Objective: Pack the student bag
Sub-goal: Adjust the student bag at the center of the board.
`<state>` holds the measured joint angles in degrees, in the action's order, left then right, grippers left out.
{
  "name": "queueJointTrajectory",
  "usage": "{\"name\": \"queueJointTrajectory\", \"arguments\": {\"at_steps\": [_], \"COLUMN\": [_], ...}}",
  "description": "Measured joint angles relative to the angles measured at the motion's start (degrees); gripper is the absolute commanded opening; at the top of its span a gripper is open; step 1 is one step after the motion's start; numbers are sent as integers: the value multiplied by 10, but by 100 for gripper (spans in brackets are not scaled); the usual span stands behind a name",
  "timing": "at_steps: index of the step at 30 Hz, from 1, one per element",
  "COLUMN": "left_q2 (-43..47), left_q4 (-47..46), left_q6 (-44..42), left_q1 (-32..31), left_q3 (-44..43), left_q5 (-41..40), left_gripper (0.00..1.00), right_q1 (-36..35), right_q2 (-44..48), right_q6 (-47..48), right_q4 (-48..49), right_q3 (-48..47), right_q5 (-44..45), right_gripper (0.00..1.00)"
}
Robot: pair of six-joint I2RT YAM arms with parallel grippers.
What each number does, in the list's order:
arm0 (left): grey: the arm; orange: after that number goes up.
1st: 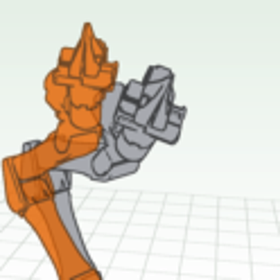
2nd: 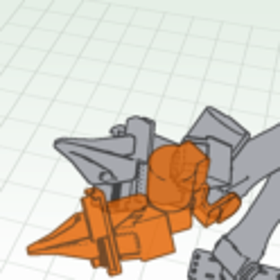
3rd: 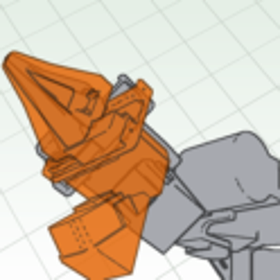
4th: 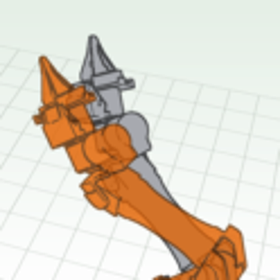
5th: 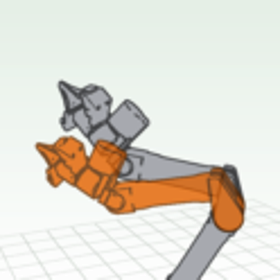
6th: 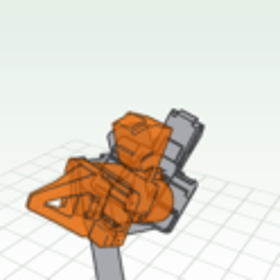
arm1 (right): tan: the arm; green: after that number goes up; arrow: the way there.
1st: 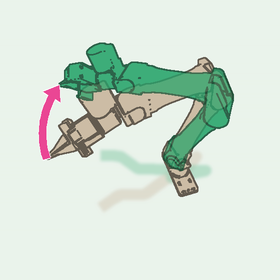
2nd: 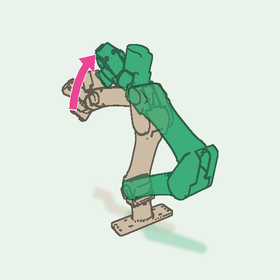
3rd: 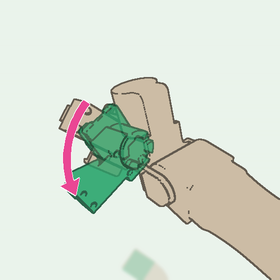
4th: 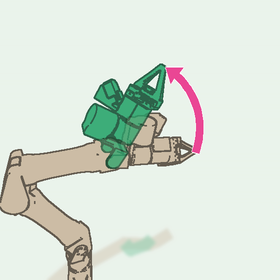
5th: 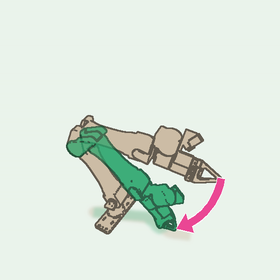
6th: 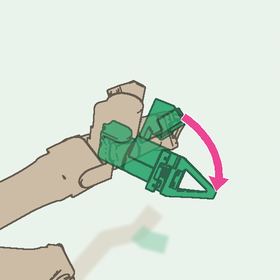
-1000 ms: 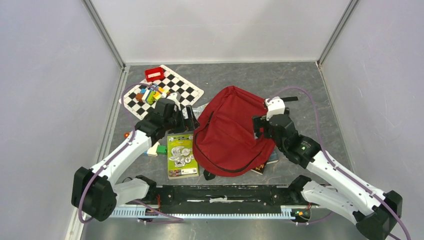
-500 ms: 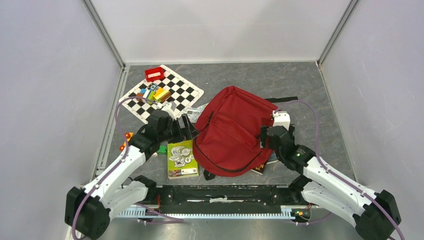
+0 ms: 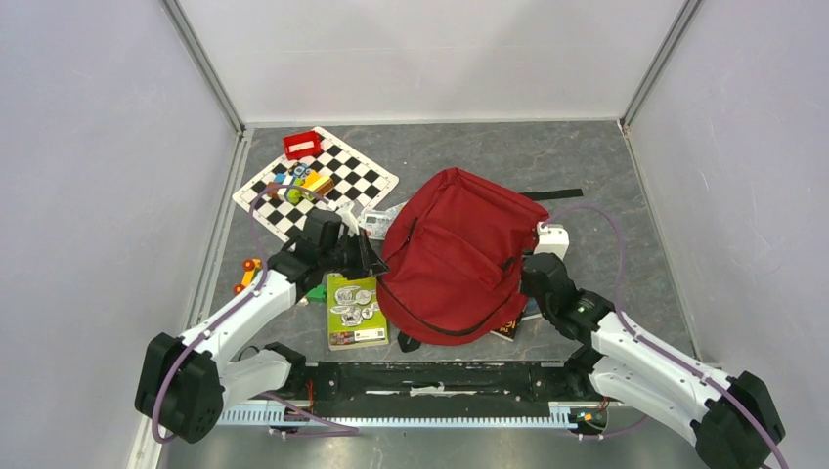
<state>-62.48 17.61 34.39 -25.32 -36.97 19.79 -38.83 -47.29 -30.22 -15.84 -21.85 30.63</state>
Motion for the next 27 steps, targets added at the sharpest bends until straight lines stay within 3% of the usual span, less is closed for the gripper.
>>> {"name": "queueJointTrajectory", "arguments": {"at_steps": [2, 4, 12, 19, 26, 27], "left_q2": [3, 12, 54, 67, -7, -22], "left_q4": [-15, -24, -41, -60, -72, -76], "left_q6": [-2, -3, -26, -50, -67, -67], "left_q1": [-5, -15, -79, -186, -290, -303], "left_q3": [6, 11, 11, -3, -46, -49], "left_q5": [12, 23, 73, 92, 67, 58], "left_gripper": [2, 2, 2, 2, 2, 9], "right_q1": [0, 0, 2, 3, 4, 4], "right_q2": [16, 35, 14, -104, -239, -261], "right_q6": [11, 28, 117, 195, 263, 273], "right_q4": [12, 28, 81, 144, 194, 194], "right_q3": [1, 1, -35, -130, -222, -239], "right_q5": [-2, -3, -12, -60, -141, -151], "right_gripper": [9, 0, 0, 0, 0, 0]}}
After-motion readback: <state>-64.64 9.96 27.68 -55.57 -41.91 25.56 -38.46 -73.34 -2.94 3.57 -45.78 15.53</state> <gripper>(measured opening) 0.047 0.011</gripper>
